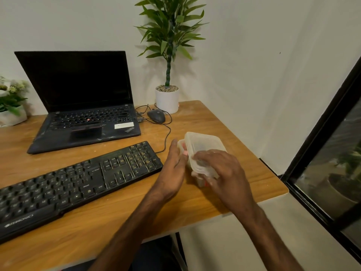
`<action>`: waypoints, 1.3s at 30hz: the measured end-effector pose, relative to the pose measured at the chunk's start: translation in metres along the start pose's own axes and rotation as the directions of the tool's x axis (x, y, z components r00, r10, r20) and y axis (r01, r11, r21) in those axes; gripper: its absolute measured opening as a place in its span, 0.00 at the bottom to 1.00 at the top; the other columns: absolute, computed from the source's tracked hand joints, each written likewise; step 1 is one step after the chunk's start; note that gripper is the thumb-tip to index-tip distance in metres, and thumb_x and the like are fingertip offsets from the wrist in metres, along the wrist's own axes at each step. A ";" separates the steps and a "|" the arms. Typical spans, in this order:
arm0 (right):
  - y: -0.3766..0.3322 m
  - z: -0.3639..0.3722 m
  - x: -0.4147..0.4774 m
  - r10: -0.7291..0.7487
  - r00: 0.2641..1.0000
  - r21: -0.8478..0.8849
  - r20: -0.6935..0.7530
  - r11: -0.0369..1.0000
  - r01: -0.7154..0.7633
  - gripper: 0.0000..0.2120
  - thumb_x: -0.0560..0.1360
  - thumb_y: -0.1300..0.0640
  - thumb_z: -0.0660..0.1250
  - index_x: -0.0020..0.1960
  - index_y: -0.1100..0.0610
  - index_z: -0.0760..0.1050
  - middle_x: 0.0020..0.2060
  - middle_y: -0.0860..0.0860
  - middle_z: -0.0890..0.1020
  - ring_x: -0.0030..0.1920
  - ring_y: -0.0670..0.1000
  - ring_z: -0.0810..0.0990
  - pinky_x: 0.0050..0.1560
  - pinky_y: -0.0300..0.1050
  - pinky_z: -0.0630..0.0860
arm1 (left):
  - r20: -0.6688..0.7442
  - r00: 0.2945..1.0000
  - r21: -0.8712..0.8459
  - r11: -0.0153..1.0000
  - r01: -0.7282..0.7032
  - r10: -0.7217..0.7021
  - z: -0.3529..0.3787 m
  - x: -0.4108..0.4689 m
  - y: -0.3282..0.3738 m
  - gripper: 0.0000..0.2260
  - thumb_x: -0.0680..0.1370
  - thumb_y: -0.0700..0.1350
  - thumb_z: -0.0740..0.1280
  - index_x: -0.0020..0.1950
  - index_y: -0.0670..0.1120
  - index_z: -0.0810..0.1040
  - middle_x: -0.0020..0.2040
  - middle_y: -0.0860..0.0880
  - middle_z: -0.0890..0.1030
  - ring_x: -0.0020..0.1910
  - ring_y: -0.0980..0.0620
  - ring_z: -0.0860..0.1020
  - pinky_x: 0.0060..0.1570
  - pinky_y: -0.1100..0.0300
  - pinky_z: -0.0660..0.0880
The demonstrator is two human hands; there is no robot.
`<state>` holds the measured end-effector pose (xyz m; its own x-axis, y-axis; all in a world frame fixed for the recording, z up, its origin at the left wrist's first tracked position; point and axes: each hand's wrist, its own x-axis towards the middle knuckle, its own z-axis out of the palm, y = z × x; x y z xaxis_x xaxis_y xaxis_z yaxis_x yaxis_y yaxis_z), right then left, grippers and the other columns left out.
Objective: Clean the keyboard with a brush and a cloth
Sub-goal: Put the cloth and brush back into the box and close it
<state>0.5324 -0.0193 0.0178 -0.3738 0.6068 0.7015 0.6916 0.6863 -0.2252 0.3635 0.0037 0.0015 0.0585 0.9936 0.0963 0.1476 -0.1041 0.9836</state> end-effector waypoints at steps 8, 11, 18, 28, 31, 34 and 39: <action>0.028 -0.014 0.010 0.033 0.919 0.122 0.394 0.989 -0.088 0.36 0.62 0.29 0.71 0.67 0.38 0.72 0.68 0.36 0.72 0.72 0.35 0.63 0.75 0.51 0.56 | -0.101 0.994 -0.111 0.993 0.039 -0.050 0.000 0.010 -0.002 0.30 0.81 0.61 0.60 0.80 0.49 0.61 0.75 0.51 0.71 0.72 0.54 0.71 0.73 0.48 0.68; 0.036 -0.019 0.015 0.029 0.895 0.147 0.446 0.983 -0.105 0.35 0.62 0.31 0.74 0.67 0.39 0.73 0.71 0.33 0.67 0.75 0.35 0.56 0.76 0.53 0.50 | -0.121 0.991 -0.090 0.995 0.038 -0.049 0.002 0.019 0.001 0.25 0.83 0.52 0.64 0.79 0.48 0.63 0.69 0.49 0.77 0.65 0.53 0.77 0.67 0.49 0.75; 0.044 -0.012 0.023 0.170 0.915 0.141 0.365 0.962 -0.236 0.25 0.70 0.29 0.64 0.61 0.39 0.77 0.76 0.40 0.62 0.77 0.44 0.53 0.75 0.60 0.58 | -0.237 0.971 0.117 0.991 0.061 -0.031 0.008 0.043 -0.010 0.20 0.73 0.65 0.61 0.63 0.61 0.71 0.60 0.50 0.80 0.58 0.50 0.80 0.58 0.44 0.79; 0.048 0.002 0.027 0.616 0.750 0.194 0.240 0.727 -0.659 0.21 0.83 0.58 0.55 0.75 0.47 0.65 0.59 0.45 0.75 0.56 0.46 0.76 0.53 0.36 0.76 | -0.217 0.974 0.457 0.875 0.160 -0.065 0.018 0.057 0.018 0.24 0.83 0.51 0.60 0.75 0.40 0.65 0.69 0.41 0.69 0.66 0.44 0.70 0.67 0.47 0.70; 0.052 -0.001 0.031 0.626 0.733 0.174 0.264 0.717 -0.675 0.21 0.83 0.58 0.57 0.75 0.50 0.66 0.59 0.48 0.78 0.54 0.47 0.76 0.56 0.43 0.76 | -0.213 0.975 0.476 0.866 0.155 -0.057 0.019 0.059 0.015 0.21 0.84 0.49 0.56 0.74 0.39 0.64 0.70 0.41 0.67 0.65 0.44 0.71 0.67 0.47 0.70; 0.048 0.007 0.027 0.640 0.730 0.217 0.238 0.698 -0.683 0.20 0.83 0.60 0.55 0.74 0.52 0.68 0.61 0.46 0.77 0.56 0.45 0.75 0.52 0.35 0.73 | -0.224 0.974 0.485 0.864 0.131 -0.022 0.021 0.059 0.009 0.18 0.86 0.47 0.54 0.73 0.39 0.65 0.69 0.41 0.68 0.63 0.43 0.73 0.65 0.48 0.71; 0.047 0.020 0.040 0.706 0.696 0.225 0.134 0.662 -0.715 0.19 0.83 0.61 0.54 0.73 0.54 0.69 0.56 0.43 0.74 0.54 0.42 0.72 0.41 0.22 0.64 | -0.198 0.980 0.570 0.813 0.119 -0.005 0.019 0.080 0.022 0.19 0.86 0.45 0.54 0.75 0.39 0.66 0.71 0.40 0.70 0.67 0.44 0.72 0.64 0.53 0.68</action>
<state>0.5376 0.0453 0.0223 0.1452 0.9602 0.2385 0.5861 0.1108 -0.8027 0.3905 0.0800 0.0275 -0.1393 0.9830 0.1198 0.6894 0.0094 0.7244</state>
